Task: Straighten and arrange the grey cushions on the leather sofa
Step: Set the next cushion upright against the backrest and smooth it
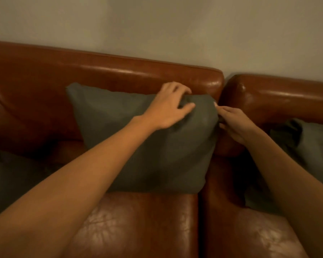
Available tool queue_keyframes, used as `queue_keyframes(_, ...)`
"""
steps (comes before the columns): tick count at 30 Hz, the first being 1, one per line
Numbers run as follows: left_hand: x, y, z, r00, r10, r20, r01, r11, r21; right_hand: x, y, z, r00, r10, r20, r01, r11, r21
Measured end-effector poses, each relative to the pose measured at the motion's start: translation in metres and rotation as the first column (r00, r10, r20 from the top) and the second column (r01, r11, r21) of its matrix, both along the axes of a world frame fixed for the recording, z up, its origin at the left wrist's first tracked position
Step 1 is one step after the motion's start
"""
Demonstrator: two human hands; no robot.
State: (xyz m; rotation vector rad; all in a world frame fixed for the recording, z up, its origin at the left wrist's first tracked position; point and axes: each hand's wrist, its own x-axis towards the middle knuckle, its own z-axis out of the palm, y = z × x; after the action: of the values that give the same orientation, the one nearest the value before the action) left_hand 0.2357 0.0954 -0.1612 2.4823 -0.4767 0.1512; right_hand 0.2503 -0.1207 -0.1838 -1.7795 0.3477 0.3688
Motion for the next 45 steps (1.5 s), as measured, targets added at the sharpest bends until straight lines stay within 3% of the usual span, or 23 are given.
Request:
queue_keyframes(2, 0.006, -0.034, -0.005, 0.993, -0.085, -0.079, 0.098, 0.980, 0.176, 0.005, 0.001, -0.001, 0.999, 0.032, -0.017, -0.032, 0.999, 0.028)
queue_keyframes(5, 0.019, -0.067, -0.013, 0.988, -0.017, -0.153, 0.075, 0.922, 0.380, 0.015, -0.005, -0.002, 0.994, 0.067, -0.091, -0.062, 0.996, 0.066)
queue_keyframes(10, 0.025, -0.077, -0.026, 0.999, 0.022, 0.047, -0.043, 0.865, 0.500, 0.029, -0.011, -0.010, 0.987, 0.157, -0.015, -0.156, 0.986, 0.051)
queue_keyframes(14, 0.023, -0.067, -0.032, 0.990, 0.005, 0.139, -0.069, 0.885, 0.460, 0.045, -0.041, -0.005, 0.918, 0.345, 0.194, -0.304, 0.929, -0.212)
queue_keyframes(16, 0.022, -0.064, -0.034, 0.985, -0.017, 0.171, -0.065, 0.886, 0.460, 0.054, -0.061, 0.003, 0.823, 0.534, 0.192, -0.407, 0.791, -0.456)
queue_keyframes(18, 0.022, -0.067, -0.035, 0.983, -0.026, 0.184, -0.065, 0.881, 0.469, 0.059, -0.072, 0.005, 0.768, 0.612, 0.188, -0.425, 0.707, -0.565)
queue_keyframes(22, 0.024, -0.072, -0.035, 0.987, 0.021, 0.159, -0.096, 0.871, 0.481, 0.053, -0.069, -0.002, 0.864, 0.398, 0.307, -0.272, 0.884, -0.381)
queue_keyframes(24, 0.025, -0.073, -0.034, 0.987, 0.034, 0.155, -0.108, 0.860, 0.499, 0.045, -0.061, -0.010, 0.870, 0.413, 0.268, -0.297, 0.875, -0.383)
queue_keyframes(28, 0.026, -0.076, -0.035, 0.987, 0.040, 0.155, -0.117, 0.845, 0.522, 0.043, -0.046, -0.020, 0.834, 0.394, 0.388, -0.242, 0.891, -0.384)
queue_keyframes(32, 0.027, -0.075, -0.034, 0.990, 0.046, 0.136, -0.110, 0.851, 0.514, 0.055, -0.052, -0.021, 0.820, 0.418, 0.391, -0.249, 0.876, -0.414)
queue_keyframes(37, 0.024, -0.074, -0.034, 0.988, 0.039, 0.150, -0.112, 0.849, 0.516, 0.034, -0.042, -0.024, 0.905, 0.091, 0.415, -0.008, 0.980, -0.198)
queue_keyframes(43, 0.020, -0.066, -0.028, 0.997, 0.041, 0.065, -0.068, 0.866, 0.495, 0.021, -0.028, -0.024, 0.825, 0.189, 0.532, 0.005, 0.940, -0.340)
queue_keyframes(45, 0.015, -0.046, -0.026, 0.991, 0.101, 0.085, -0.130, 0.860, 0.494, 0.020, -0.027, -0.021, 0.809, 0.212, 0.549, 0.021, 0.922, -0.387)
